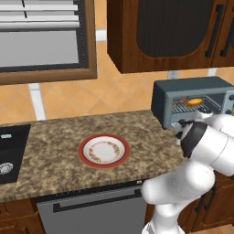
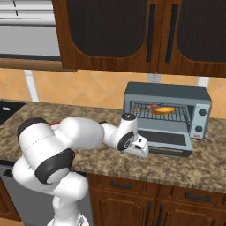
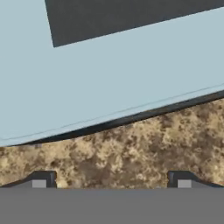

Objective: Pick up the kebab skewer and baguette bread, and place them inside the toaster oven. Close the toaster oven door and start by setting the timer.

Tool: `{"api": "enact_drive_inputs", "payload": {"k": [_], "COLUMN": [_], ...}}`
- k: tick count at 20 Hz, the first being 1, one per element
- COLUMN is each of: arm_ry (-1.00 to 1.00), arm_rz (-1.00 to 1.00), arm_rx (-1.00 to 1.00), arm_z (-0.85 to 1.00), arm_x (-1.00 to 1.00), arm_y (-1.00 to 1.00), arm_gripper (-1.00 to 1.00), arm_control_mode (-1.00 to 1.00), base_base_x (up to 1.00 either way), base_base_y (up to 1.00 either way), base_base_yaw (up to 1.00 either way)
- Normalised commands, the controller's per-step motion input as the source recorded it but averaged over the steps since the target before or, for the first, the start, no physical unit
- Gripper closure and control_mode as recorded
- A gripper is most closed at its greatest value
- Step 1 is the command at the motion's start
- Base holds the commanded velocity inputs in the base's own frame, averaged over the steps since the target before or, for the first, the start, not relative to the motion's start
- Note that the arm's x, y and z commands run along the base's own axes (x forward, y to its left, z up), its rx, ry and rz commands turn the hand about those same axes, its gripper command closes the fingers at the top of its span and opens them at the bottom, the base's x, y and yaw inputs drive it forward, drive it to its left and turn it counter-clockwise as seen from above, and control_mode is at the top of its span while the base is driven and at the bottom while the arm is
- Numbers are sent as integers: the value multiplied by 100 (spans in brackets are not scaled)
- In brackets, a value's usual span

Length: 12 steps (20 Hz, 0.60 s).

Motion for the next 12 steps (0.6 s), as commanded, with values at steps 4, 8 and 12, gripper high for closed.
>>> {"api": "enact_drive_inputs", "payload": {"k": [4,8,12], "arm_ry": [-6,-3,0], "arm_rz": [23,10,4], "arm_rx": [-3,0,0], "arm_z": [-26,-13,-18], "arm_x": [33,14,18], "arm_y": [0,0,0], "arm_gripper": [-100,-100,-100], "arm_control_mode": [-100,-100,-100], "base_base_x": [0,0,0], "base_base_y": [0,0,0], "base_base_yaw": [0,0,0]}}
